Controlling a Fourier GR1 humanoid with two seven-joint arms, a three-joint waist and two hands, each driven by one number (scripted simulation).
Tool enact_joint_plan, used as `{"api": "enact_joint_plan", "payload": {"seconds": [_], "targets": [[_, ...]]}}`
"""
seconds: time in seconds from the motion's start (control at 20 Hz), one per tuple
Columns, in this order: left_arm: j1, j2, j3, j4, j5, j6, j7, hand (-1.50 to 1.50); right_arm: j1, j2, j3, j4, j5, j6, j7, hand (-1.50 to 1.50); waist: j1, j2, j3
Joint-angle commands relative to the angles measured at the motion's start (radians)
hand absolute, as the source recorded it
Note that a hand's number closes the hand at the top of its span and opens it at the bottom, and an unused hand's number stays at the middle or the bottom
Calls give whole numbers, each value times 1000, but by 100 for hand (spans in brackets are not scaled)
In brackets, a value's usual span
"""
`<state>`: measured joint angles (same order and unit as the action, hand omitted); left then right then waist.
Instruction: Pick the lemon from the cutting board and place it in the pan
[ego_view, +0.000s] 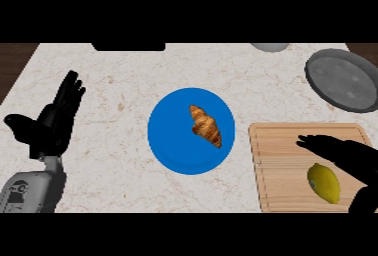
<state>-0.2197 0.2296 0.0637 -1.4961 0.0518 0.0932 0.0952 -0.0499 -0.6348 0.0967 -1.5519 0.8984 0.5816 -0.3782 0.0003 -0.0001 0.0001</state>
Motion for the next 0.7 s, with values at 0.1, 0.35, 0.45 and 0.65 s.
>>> {"api": "enact_joint_plan", "payload": {"seconds": [0.1,0.35,0.45,0.65], "targets": [[3,-19,15,38,-21,-11,-32,0,-2,61,35,20,95,1,7,-150,-1,0,0],[36,-56,-19,-27,-58,13,-12,0,-5,36,7,104,141,-21,-62,-150,0,0,0],[47,-16,29,-48,-12,-33,5,0,20,89,40,45,156,11,-6,-150,0,-1,0],[-22,-28,33,49,-30,-19,-16,0,23,53,77,118,171,-93,-186,150,-2,0,0]]}}
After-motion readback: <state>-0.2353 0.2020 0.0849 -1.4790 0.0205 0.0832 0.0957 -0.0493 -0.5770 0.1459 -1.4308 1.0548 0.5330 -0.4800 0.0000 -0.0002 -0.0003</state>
